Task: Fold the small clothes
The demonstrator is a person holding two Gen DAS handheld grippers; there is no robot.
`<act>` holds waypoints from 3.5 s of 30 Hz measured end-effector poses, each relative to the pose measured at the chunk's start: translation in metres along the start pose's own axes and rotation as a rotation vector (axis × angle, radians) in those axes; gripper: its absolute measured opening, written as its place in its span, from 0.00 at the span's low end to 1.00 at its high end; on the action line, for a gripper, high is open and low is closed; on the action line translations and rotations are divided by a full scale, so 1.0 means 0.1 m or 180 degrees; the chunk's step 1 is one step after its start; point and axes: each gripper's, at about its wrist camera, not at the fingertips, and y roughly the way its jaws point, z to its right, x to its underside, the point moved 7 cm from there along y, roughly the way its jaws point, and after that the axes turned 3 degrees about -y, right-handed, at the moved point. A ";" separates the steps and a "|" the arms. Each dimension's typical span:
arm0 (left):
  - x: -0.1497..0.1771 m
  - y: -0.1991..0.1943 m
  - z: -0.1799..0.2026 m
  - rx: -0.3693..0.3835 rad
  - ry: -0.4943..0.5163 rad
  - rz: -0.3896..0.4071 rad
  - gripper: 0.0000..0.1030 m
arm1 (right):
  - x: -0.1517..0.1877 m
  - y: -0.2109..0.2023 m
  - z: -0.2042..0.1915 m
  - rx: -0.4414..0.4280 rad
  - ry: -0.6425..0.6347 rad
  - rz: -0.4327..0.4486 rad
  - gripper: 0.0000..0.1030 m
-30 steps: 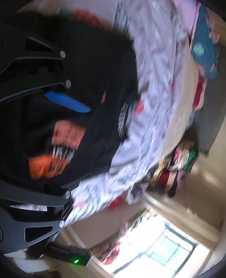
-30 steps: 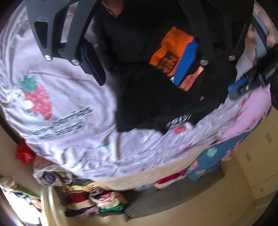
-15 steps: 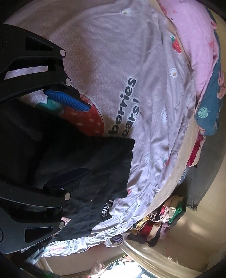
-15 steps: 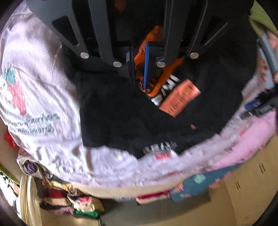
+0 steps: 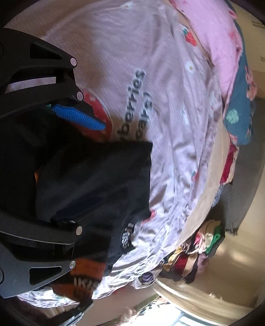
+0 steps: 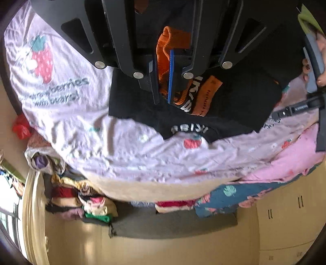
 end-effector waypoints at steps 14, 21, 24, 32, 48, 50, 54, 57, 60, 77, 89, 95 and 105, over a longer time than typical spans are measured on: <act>0.25 0.33 0.28 0.0030 0.0298 -0.0341 0.39 | 0.05 0.05 0.04 0.0170 -0.0032 0.0008 0.07; 0.31 0.35 0.20 0.0092 0.0243 -0.0367 0.39 | 0.05 0.06 0.05 0.0272 -0.0035 0.0024 0.07; 0.32 0.35 0.20 0.0087 0.0252 -0.0362 0.39 | 0.05 0.06 0.07 0.0323 -0.0035 0.0026 0.09; 0.32 0.30 0.20 0.0140 0.0184 -0.0363 0.39 | 0.02 0.01 0.07 0.0444 -0.0084 0.0136 0.41; 0.49 0.19 0.21 0.0242 0.0202 -0.0487 0.39 | 0.27 0.26 -0.72 -0.0353 -0.0361 -0.0328 0.56; 0.50 0.18 0.22 0.0237 0.0212 -0.0487 0.39 | 0.27 0.25 -0.75 -0.0406 -0.0371 -0.0326 0.60; 0.53 0.18 0.20 0.0249 0.0211 -0.0492 0.40 | 0.33 0.31 -0.76 -0.0399 -0.0404 -0.0441 0.67; 0.53 0.18 0.21 0.0235 0.0235 -0.0488 0.40 | 0.39 0.39 -0.75 -0.0355 -0.0456 -0.0541 0.67; 0.54 0.17 0.20 0.0239 0.0229 -0.0478 0.40 | 0.49 0.49 -0.71 -0.0304 -0.0436 -0.0712 0.68; 0.57 0.14 0.23 0.0258 0.0251 -0.0483 0.45 | 0.53 0.52 -0.52 -0.0277 -0.0225 -0.0758 0.83; 0.55 0.01 0.30 0.0322 0.0233 -0.0456 0.74 | 0.41 0.36 -0.44 -0.0268 -0.0182 -0.0600 0.95; 0.49 -0.12 0.36 0.0284 0.0270 -0.0379 0.91 | 0.35 0.29 -0.41 -0.0265 -0.0141 -0.0493 0.96; 0.39 -0.34 0.41 0.0239 0.0303 -0.0304 0.91 | 0.21 0.12 -0.36 -0.0208 -0.0080 -0.0301 0.96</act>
